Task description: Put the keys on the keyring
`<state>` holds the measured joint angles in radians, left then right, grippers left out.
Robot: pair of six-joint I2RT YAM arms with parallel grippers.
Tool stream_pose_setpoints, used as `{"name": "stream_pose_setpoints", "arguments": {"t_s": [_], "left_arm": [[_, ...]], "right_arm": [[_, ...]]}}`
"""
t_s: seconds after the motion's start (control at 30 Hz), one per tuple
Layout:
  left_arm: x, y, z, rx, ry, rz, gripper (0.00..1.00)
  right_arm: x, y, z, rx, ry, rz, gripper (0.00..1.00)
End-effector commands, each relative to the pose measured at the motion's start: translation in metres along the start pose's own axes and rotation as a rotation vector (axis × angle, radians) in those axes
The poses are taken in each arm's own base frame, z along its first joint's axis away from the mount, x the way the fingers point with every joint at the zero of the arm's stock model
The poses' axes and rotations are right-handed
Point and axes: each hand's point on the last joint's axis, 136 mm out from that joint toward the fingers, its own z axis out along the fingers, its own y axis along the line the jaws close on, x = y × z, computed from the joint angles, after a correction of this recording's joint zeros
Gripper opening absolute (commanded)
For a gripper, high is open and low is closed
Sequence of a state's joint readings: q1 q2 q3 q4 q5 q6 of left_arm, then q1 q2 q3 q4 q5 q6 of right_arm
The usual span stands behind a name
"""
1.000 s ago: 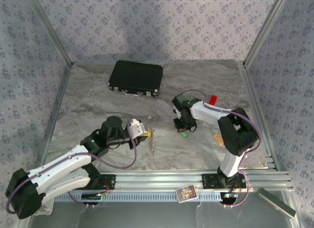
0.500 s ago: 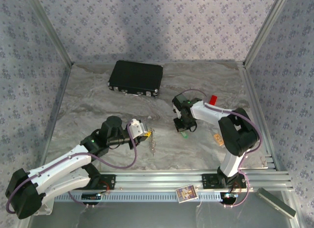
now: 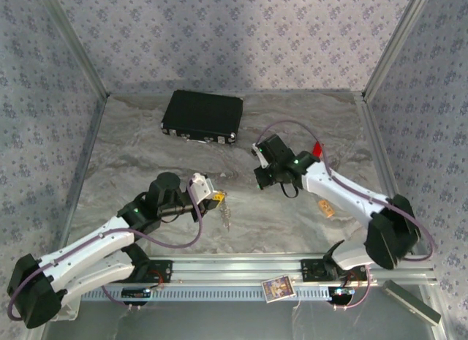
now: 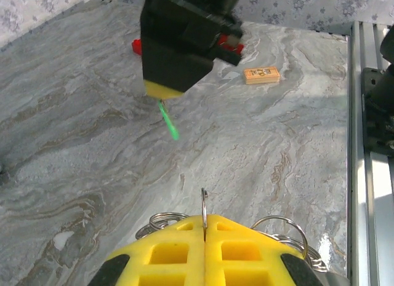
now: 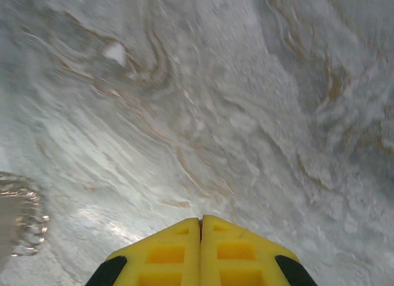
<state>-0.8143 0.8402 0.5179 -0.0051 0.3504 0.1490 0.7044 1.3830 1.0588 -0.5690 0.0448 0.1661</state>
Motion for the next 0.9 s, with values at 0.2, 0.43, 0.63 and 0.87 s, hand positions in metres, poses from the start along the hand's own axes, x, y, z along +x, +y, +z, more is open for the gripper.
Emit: {"name": "stream_pose_setpoints", "arguments": {"t_s": [0.2, 0.43, 0.63, 0.87], "left_arm": [[-0.029, 0.005, -0.007, -0.037, -0.050, -0.133, 0.00], [-0.035, 0.005, -0.007, -0.034, -0.042, -0.222, 0.00], [-0.034, 0.003, -0.007, -0.025, -0.022, -0.237, 0.00], [-0.031, 0.000, -0.007, -0.013, -0.012, -0.248, 0.00]], "right_arm": [[-0.028, 0.048, -0.047, -0.222, -0.360, -0.212, 0.00], [-0.021, 0.080, -0.062, -0.409, -0.440, -0.303, 0.00], [-0.017, 0.103, -0.072, -0.492, -0.515, -0.407, 0.00], [-0.013, 0.115, -0.084, -0.516, -0.600, -0.486, 0.00]]}}
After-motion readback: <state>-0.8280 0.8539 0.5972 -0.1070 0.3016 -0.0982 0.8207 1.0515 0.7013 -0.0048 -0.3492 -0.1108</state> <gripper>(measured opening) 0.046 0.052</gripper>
